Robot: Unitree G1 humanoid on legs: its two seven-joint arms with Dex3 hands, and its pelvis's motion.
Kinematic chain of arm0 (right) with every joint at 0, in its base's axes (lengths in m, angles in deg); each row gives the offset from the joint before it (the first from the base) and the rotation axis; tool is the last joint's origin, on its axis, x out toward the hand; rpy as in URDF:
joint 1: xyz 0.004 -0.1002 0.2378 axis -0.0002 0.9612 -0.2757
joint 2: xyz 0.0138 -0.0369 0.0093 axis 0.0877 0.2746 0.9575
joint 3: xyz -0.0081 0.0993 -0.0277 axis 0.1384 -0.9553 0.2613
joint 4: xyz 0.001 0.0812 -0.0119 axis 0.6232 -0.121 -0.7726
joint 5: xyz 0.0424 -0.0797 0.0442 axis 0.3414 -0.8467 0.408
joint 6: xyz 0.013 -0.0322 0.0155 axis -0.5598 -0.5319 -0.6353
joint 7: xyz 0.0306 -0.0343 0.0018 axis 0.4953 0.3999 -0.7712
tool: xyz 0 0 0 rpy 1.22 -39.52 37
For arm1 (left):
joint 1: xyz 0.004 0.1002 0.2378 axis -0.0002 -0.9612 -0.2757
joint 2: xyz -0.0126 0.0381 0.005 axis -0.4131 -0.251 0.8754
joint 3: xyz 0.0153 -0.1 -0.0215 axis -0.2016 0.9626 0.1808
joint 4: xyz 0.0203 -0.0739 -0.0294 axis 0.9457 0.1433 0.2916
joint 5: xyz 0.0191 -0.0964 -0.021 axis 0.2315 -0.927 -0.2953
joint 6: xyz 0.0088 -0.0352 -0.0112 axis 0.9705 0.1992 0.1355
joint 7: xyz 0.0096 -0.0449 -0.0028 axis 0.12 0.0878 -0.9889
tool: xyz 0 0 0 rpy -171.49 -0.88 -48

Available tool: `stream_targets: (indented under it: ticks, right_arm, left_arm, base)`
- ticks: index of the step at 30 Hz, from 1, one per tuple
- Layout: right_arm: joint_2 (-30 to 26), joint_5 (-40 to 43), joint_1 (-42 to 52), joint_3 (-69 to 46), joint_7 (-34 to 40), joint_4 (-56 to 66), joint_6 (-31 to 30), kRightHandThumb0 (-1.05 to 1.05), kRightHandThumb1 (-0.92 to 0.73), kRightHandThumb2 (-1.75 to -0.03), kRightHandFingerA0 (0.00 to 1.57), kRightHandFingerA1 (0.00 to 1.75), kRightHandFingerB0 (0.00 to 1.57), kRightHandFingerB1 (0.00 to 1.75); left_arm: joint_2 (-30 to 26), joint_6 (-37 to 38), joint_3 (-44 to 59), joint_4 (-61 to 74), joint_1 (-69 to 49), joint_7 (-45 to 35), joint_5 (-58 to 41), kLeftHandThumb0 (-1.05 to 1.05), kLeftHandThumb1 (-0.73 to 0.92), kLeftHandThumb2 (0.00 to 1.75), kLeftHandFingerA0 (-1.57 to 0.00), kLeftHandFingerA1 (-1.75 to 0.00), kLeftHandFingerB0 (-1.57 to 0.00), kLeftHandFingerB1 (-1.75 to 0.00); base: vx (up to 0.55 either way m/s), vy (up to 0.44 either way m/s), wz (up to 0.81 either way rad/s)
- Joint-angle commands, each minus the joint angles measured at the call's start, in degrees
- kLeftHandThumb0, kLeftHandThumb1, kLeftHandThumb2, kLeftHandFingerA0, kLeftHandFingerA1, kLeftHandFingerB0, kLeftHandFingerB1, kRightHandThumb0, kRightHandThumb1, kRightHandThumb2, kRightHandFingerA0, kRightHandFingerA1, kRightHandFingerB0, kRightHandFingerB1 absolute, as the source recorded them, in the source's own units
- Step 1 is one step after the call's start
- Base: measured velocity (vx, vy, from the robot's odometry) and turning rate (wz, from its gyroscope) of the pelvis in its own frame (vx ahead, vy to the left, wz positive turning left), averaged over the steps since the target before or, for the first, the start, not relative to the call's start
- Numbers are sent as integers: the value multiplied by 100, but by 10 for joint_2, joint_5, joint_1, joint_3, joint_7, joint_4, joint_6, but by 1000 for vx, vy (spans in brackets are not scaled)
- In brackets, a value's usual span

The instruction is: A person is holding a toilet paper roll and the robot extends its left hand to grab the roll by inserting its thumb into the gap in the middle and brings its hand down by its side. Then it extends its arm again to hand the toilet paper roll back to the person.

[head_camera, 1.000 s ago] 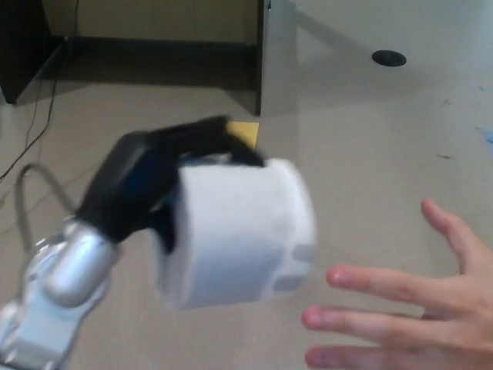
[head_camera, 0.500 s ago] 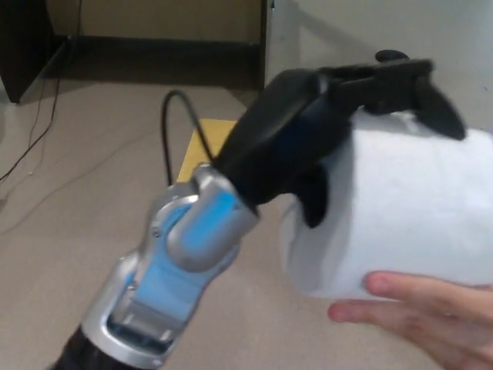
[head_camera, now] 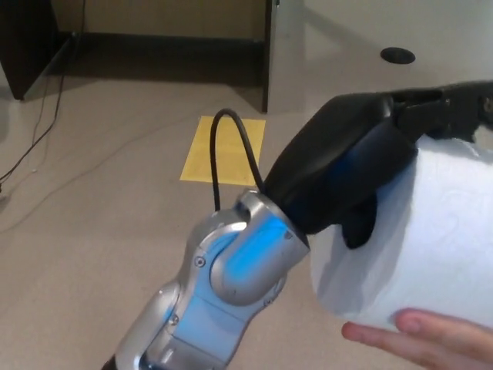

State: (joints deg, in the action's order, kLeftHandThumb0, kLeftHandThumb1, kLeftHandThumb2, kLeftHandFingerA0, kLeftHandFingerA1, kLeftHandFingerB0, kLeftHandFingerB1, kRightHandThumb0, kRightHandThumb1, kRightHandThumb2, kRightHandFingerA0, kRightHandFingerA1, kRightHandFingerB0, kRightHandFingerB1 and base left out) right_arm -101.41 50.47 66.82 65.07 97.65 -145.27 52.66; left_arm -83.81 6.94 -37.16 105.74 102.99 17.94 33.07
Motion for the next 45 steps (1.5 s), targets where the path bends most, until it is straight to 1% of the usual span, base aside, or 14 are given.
stream_targets:
  ticks: [1, 3, 5, 6, 9, 18, 19, 28, 30, 31, 36, 39, 42, 45]
  right_arm:
    - [-5, 4, -2, -5, -2, -1, -6, -42, -71, -62, 68, 56, 56, 44]
    - [-5, 5, -2, -6, -4, 1, -6, -42, -71, -61, 67, 58, 56, 44]
    - [-5, 6, -2, -8, -4, 0, -3, -42, -71, -62, 68, 60, 56, 45]
    - [-6, 5, -3, -8, -4, 1, -2, -41, -71, -61, 68, 58, 56, 45]
    - [-9, 3, -5, -7, -6, 2, -1, -41, -71, -62, 68, 56, 54, 45]
    - [-7, -2, -7, 0, -5, 3, -12, -41, -72, -62, 66, 53, 53, 44]
    - [-6, 2, -6, -4, -7, 2, -10, -40, -71, -61, 67, 53, 54, 44]
    - [-5, -5, -7, 2, 3, 3, -9, -41, -72, -62, 69, 57, 56, 45]
    - [-6, -3, -7, 2, -1, 4, -10, -41, -72, -62, 69, 56, 56, 45]
    - [-6, 0, -8, 0, -7, 4, -10, -41, -72, -62, 67, 55, 55, 45]
    - [-9, -1, -6, 0, -7, 4, -7, -41, -72, -62, 66, 53, 55, 44]
    - [-10, -2, -11, 2, -6, 1, -9, -41, -72, -62, 67, 53, 55, 44]
    - [-11, 2, -12, -2, -11, 1, -8, -41, -72, -62, 65, 53, 55, 45]
    - [-7, -1, -14, 0, -7, 0, -13, -41, -72, -62, 64, 52, 55, 45]
  left_arm:
    - [-15, -64, -5, 35, -1, -42, 27, -64, 40, 79, -4, -37, -3, -20]
    - [-29, -76, 4, 44, 2, -59, 22, -73, 50, 56, -2, -28, 0, -13]
    - [-51, -93, 19, 58, 11, -86, 13, -71, 42, 81, -1, -21, 0, -6]
    - [-64, -94, 28, 61, 17, -96, 7, -74, 48, 55, 0, -28, 0, -8]
    - [-94, -85, 60, 60, 27, -114, -21, -68, 40, 79, 0, -17, 0, -4]
    - [-168, -62, 162, 39, 64, -179, -126, -67, 42, 53, 0, -20, 0, -7]
    - [-173, -75, 174, 37, 69, -190, -146, -57, 34, 76, 0, -18, 0, -12]
    - [-274, -152, 280, 18, 100, -294, -272, -50, 32, 74, 0, -20, 0, -16]
    - [-291, -137, 299, 10, 89, -304, -291, -59, 40, 53, 0, -23, 0, -15]
    - [-301, -127, 321, 1, 71, -315, -309, -51, 32, 74, 0, -21, 0, -16]
    - [-315, -128, 424, -20, -48, -343, -390, -54, 39, 53, -2, -28, 0, -18]
    - [-321, -115, 473, -35, -134, -352, -398, -55, 34, 75, 0, -29, 0, -10]
    - [-309, -59, 507, -66, -230, -355, -392, -58, 39, 52, -1, -29, 0, -9]
    - [-260, 67, 530, -171, -349, -304, -338, -57, 35, 75, 0, -24, 0, -12]
  base:
    - [0, 0, 0]
    - [0, 0, 0]
    - [0, 0, 0]
    - [0, 0, 0]
    - [0, 0, 0]
    - [0, 0, 0]
    - [0, 0, 0]
    - [0, 0, 0]
    - [0, 0, 0]
    - [0, 0, 0]
    - [0, 0, 0]
    - [0, 0, 0]
    - [0, 0, 0]
    - [0, 0, 0]
